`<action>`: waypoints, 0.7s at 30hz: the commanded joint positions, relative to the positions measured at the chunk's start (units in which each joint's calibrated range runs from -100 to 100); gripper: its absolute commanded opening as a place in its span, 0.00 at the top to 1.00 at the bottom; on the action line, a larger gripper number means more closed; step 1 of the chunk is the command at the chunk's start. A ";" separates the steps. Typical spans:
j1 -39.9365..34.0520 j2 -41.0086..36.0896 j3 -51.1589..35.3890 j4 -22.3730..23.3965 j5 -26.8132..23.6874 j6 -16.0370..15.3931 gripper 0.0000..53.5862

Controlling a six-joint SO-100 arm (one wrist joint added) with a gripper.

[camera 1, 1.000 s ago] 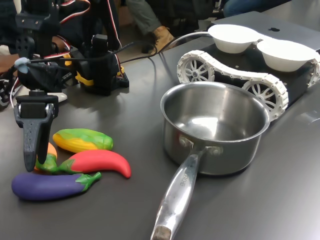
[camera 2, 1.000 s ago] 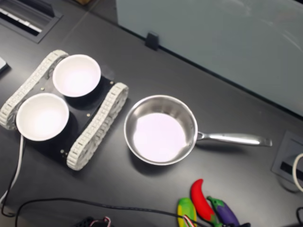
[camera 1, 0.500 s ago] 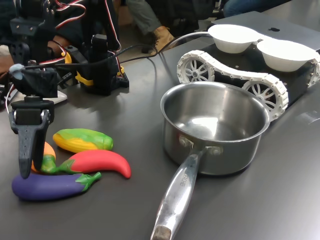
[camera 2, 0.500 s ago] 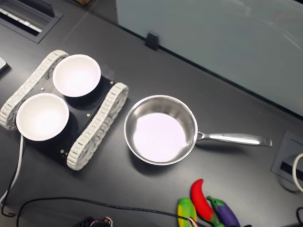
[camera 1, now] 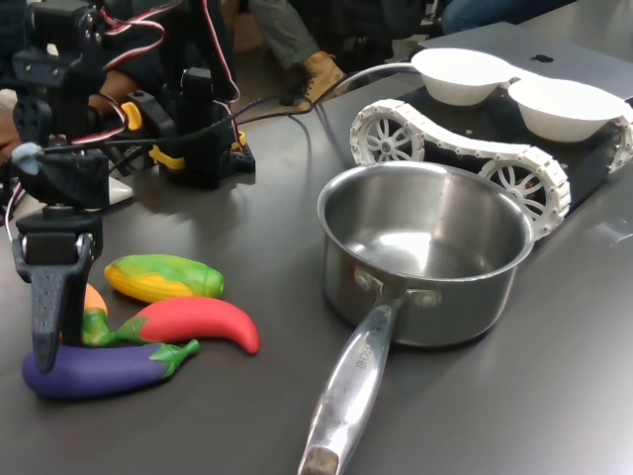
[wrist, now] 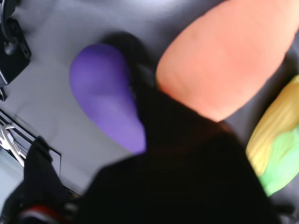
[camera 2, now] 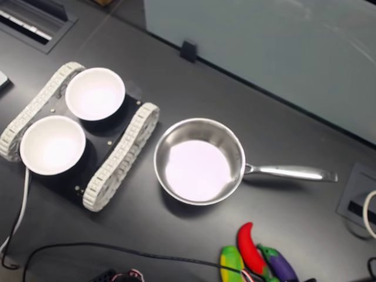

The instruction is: Pick up the brinjal and place them in the pan

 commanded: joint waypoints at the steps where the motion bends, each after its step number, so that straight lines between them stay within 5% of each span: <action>1: -1.64 -0.02 -5.24 1.75 -0.24 -0.60 0.34; 21: -5.31 5.89 -14.24 14.21 -0.34 -1.69 0.37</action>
